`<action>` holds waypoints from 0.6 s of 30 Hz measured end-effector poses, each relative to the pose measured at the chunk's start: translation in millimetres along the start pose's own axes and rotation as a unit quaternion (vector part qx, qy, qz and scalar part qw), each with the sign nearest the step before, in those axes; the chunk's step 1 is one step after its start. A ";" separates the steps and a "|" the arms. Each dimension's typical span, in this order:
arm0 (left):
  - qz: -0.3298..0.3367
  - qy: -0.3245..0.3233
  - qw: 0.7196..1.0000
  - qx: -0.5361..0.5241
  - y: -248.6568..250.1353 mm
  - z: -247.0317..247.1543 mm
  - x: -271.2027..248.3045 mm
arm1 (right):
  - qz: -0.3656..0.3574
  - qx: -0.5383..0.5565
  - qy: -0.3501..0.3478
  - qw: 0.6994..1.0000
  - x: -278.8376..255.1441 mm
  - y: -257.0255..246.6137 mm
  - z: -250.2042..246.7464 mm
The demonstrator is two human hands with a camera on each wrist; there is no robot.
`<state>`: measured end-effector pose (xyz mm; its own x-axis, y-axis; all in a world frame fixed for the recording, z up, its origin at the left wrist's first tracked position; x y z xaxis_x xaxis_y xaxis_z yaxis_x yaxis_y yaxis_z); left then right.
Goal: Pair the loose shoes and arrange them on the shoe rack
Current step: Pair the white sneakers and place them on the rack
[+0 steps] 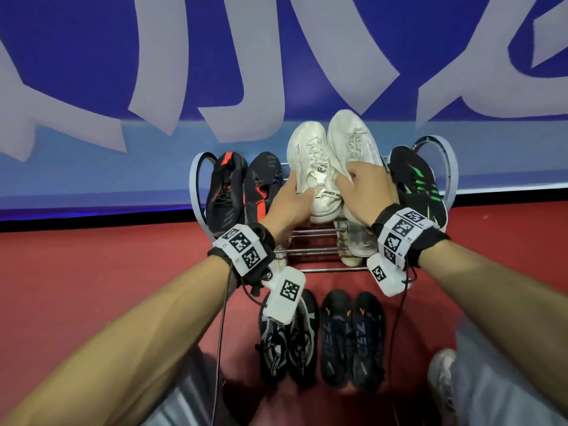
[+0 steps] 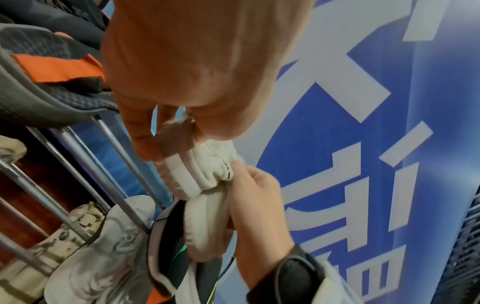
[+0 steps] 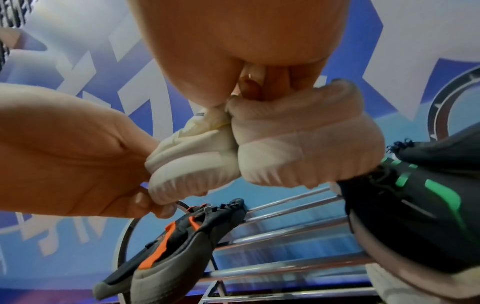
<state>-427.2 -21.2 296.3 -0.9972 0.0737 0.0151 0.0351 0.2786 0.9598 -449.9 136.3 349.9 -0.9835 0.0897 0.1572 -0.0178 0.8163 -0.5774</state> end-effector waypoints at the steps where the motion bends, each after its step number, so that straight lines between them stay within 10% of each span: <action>1: -0.003 0.009 1.000 -0.008 -3.9 -5.8 3.5 | 0.001 0.018 -0.002 1.000 2.5 -1.0 3.7; 18: 0.099 0.003 0.995 -0.020 23.6 -24.9 7.3 | 0.008 0.044 0.031 0.999 3.2 -20.0 -19.8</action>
<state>-435.3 -38.0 326.1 -0.9711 0.1186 0.2072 0.2293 0.2210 0.9479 -449.1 131.5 377.8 -0.9709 0.1389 0.1949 -0.0212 0.7613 -0.6480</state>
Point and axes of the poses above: each hand's wrist, its own x-axis towards the middle knuckle, its own z-axis out of the palm, y = z × x, the point moved 10 cm from there along x, towards the middle knuckle, and after that the axes turned 12 degrees about z, right-handed, at the moved point
